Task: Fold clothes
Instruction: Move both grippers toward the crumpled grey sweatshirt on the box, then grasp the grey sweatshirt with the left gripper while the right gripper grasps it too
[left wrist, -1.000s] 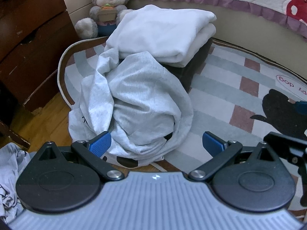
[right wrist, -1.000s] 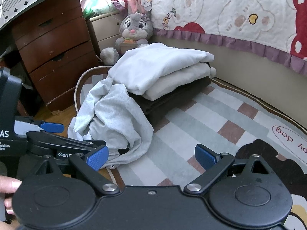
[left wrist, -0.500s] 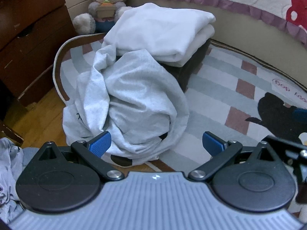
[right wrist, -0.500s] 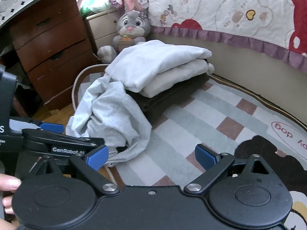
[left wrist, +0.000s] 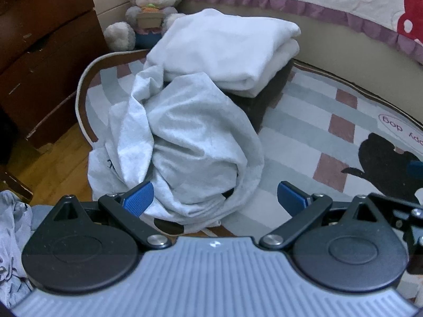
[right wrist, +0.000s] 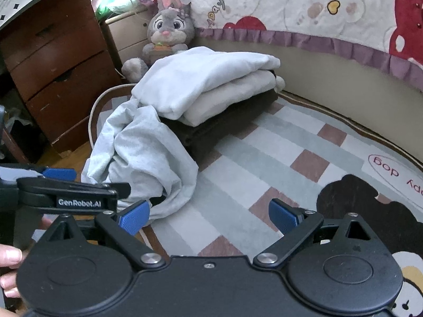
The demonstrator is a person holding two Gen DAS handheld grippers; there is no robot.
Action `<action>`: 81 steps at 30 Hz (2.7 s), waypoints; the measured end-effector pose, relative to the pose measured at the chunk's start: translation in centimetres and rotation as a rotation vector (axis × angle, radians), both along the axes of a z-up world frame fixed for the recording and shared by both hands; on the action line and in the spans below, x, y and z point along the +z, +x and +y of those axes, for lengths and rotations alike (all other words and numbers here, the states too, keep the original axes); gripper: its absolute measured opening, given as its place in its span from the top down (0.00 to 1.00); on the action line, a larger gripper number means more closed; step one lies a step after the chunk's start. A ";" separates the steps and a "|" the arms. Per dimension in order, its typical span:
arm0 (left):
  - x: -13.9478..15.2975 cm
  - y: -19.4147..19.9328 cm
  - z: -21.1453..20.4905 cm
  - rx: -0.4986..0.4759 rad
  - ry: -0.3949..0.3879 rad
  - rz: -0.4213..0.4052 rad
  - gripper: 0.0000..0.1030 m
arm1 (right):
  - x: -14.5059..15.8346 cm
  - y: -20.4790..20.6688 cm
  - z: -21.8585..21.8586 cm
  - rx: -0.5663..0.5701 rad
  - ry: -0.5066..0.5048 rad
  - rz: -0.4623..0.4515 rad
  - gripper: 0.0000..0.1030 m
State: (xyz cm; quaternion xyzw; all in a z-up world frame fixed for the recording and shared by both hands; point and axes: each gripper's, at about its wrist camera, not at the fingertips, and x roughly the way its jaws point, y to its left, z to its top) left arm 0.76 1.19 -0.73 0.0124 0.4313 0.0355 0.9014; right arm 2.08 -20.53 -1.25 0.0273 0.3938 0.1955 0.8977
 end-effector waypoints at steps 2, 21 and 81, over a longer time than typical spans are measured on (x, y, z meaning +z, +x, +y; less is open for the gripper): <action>0.0 0.0 -0.1 -0.001 0.003 0.003 0.02 | -0.1 0.0 0.0 0.001 -0.002 0.003 0.04; -0.6 0.5 0.2 0.031 0.009 -0.005 0.01 | -1.2 0.4 0.0 -0.002 0.008 0.043 0.04; -8.6 7.2 13.7 -0.021 -0.272 -0.112 0.87 | -5.4 1.7 0.7 -0.050 0.042 -0.034 0.19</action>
